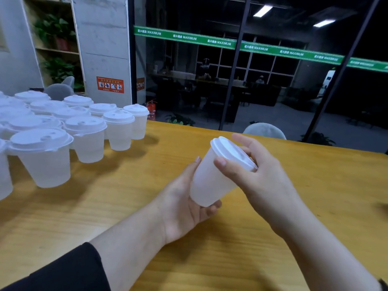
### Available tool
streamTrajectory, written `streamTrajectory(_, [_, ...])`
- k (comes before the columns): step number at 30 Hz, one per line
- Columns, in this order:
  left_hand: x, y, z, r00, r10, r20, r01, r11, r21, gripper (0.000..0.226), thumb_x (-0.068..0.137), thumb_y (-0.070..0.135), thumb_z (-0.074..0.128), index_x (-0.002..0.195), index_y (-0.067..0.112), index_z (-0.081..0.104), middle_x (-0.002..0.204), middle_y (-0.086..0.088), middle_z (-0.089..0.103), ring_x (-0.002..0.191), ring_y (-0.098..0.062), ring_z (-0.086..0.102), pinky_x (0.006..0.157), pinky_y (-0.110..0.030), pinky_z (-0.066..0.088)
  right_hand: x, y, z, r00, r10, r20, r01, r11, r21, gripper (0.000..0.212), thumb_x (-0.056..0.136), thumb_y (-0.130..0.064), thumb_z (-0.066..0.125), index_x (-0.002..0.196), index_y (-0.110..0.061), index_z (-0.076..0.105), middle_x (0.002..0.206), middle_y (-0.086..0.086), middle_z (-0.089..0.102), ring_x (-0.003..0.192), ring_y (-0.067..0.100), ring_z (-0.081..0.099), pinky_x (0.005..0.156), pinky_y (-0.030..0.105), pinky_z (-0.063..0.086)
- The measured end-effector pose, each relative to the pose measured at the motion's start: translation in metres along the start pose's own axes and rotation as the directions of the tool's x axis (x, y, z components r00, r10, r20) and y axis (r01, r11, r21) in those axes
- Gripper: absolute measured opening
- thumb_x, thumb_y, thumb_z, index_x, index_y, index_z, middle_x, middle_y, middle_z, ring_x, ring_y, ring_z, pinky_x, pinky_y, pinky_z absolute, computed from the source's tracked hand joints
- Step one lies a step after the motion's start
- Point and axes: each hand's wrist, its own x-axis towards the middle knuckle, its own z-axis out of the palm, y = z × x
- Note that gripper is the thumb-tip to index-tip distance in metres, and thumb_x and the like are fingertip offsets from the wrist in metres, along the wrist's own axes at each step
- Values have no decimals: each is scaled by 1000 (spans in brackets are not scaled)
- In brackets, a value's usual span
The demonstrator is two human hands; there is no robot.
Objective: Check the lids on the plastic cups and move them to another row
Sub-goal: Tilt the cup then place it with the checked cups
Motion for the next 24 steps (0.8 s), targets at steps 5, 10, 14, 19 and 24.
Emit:
streamTrajectory(5, [-4, -4, 8, 993, -116, -35, 118, 990, 72, 45, 96, 57, 57, 117, 19, 70, 83, -13, 62, 54, -20, 47, 40, -21, 32, -4, -1, -13, 991, -27, 135, 36, 997, -71, 77, 69, -80, 70, 138, -53, 50, 129, -26, 61, 115, -19, 52, 79, 1, 44])
streamTrajectory(10, [-2, -12, 22, 955, 146, -258, -143, 989, 33, 40, 90, 55, 69, 103, 17, 74, 75, -5, 64, 51, -18, 49, 42, -24, 33, -3, 0, -8, 999, -51, 14, 51, 998, 40, 68, 70, -67, 71, 132, -44, 60, 117, -24, 68, 109, -14, 58, 77, 5, 47])
streamTrajectory(14, [-4, -9, 23, 932, 250, -262, -228, 967, 114, 36, 92, 56, 65, 99, 21, 73, 73, 0, 63, 56, -15, 49, 51, -28, 32, -2, 2, -8, 997, -43, -56, 45, 998, 43, 67, 71, -71, 66, 132, -45, 60, 118, -25, 68, 105, -13, 59, 72, 9, 47])
streamTrajectory(19, [-5, -8, 12, 990, -98, -104, 105, 992, 64, 45, 90, 60, 65, 106, 19, 69, 74, -11, 60, 50, -17, 42, 37, -18, 27, -8, 0, -11, 998, -51, 47, 53, 998, -41, 63, 72, -78, 68, 128, -51, 57, 113, -37, 61, 104, -19, 55, 72, 1, 42])
streamTrajectory(24, [0, -11, 19, 959, 143, -243, -130, 989, 71, 37, 90, 55, 69, 98, 19, 72, 73, -4, 62, 51, -18, 47, 46, -25, 30, -8, 6, -1, 995, -90, -33, 89, 995, -36, 55, 80, -66, 68, 131, -51, 57, 118, -33, 58, 108, -11, 56, 79, 8, 44])
